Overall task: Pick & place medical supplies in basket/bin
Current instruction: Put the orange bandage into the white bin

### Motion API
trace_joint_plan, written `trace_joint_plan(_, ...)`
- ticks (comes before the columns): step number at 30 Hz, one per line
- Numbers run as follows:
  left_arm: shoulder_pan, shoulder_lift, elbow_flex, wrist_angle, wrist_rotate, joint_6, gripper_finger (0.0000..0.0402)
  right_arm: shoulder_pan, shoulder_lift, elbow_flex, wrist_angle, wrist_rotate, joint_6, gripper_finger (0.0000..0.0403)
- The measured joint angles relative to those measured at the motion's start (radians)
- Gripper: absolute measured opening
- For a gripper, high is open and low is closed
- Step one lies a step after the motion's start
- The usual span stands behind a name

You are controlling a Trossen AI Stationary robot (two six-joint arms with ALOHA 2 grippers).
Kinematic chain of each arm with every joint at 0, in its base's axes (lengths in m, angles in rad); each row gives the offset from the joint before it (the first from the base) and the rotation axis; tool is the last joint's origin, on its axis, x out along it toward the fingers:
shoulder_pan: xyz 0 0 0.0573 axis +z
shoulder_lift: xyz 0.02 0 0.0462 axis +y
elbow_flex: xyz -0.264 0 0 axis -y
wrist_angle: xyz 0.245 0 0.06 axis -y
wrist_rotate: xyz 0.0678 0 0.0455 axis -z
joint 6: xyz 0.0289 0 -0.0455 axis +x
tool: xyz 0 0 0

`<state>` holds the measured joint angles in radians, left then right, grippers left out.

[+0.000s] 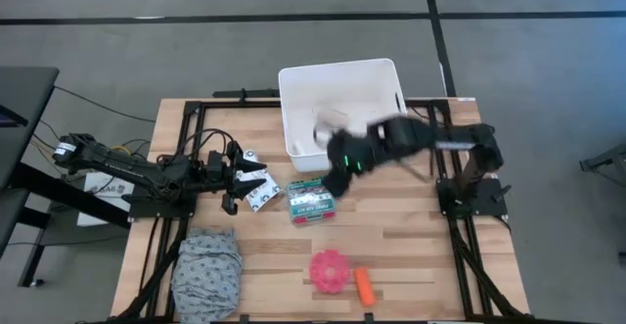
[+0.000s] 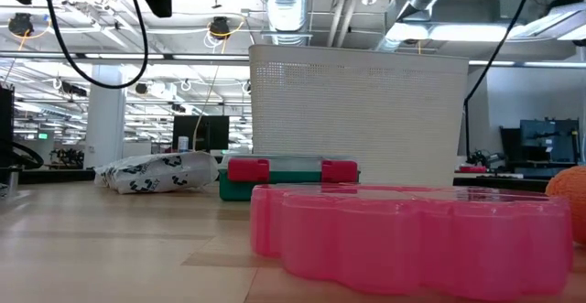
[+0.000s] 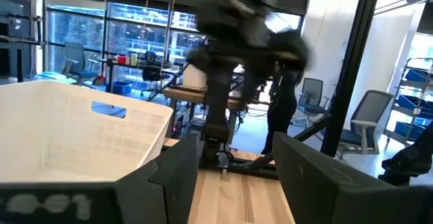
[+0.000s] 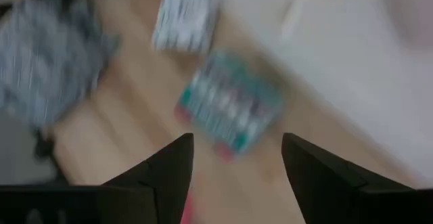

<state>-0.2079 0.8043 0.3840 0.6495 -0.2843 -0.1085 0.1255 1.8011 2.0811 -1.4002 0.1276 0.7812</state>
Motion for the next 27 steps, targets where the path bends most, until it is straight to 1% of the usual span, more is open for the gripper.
trace_joint_plan(5,0.0,0.0,0.0,-0.004,0.001,-0.015,0.0178,0.216,0.04,-0.002,-0.087,-0.001,0.21,0.0216)
trace_joint_plan(9,0.0,0.0,0.0,-0.014,0.001,-0.031,0.0178,0.364,0.116,-0.035,-0.058,-0.005,0.376,0.0216)
trace_joint_plan(12,0.0,0.0,0.0,-0.018,0.002,-0.038,0.0178,0.445,0.202,-0.042,-0.051,-0.066,0.507,0.0216)
trace_joint_plan(15,0.0,0.0,0.0,-0.035,0.003,-0.061,0.0178,0.489,0.293,-0.043,-0.054,-0.163,0.598,0.0216)
trace_joint_plan(17,0.0,0.0,0.0,-0.04,0.007,-0.074,0.0178,0.504,0.346,-0.043,-0.054,-0.215,0.612,0.0216)
trace_joint_plan(22,0.0,0.0,0.0,-0.052,0.03,-0.081,0.0178,0.505,0.454,-0.043,-0.032,-0.239,0.626,0.0216)
trace_joint_plan(27,0.0,0.0,0.0,-0.049,0.03,-0.065,0.0178,0.494,0.518,-0.043,0.012,-0.31,0.644,0.0216)
